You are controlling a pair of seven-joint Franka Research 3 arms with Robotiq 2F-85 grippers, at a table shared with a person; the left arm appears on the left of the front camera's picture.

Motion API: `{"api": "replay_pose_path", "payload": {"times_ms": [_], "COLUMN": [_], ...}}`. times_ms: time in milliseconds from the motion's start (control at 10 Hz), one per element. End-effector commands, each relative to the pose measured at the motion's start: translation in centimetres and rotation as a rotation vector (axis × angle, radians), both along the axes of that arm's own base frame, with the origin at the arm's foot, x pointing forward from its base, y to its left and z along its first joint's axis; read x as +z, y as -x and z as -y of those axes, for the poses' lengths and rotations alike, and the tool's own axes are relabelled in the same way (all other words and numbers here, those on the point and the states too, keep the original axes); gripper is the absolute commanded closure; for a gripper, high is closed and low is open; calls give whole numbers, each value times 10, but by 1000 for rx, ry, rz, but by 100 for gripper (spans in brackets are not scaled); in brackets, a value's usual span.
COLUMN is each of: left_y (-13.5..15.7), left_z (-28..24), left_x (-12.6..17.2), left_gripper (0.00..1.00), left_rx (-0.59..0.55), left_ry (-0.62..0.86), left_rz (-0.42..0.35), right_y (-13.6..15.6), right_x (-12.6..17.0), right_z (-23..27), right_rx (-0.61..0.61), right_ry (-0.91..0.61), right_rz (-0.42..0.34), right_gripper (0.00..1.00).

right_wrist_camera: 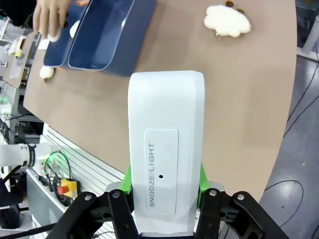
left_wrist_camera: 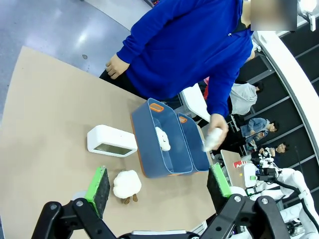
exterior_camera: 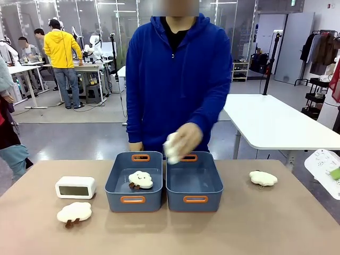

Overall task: Sort the digital clocks into the basket.
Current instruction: Pick up the Digital clock from the table and place it into the empty Plastic storage basket.

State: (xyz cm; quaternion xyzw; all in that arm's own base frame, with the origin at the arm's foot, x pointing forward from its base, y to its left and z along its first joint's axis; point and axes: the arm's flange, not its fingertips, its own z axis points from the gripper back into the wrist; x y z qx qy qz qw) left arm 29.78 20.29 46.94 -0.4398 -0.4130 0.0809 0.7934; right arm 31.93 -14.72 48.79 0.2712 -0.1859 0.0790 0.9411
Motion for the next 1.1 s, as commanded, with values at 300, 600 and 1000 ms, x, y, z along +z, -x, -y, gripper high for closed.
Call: {"api": "replay_pose_path", "payload": {"times_ms": [300,600,1000], "left_y": [-2,-2,-2], "left_z": [-1,-1,-1], "left_x": [1,1,1], "left_gripper": [0,0,0], "left_rx": [-3,-3,-3], "left_ry": [15,15,15], "left_rz": [17,17,17], "right_y": [-14,-22,-46], "right_x": [5,16,40], "right_z": [-14,-34,-123], "right_rx": [40,81,185], "right_ry": [5,45,205], "right_rz": [13,23,95], "right_gripper": [100,100,100]}}
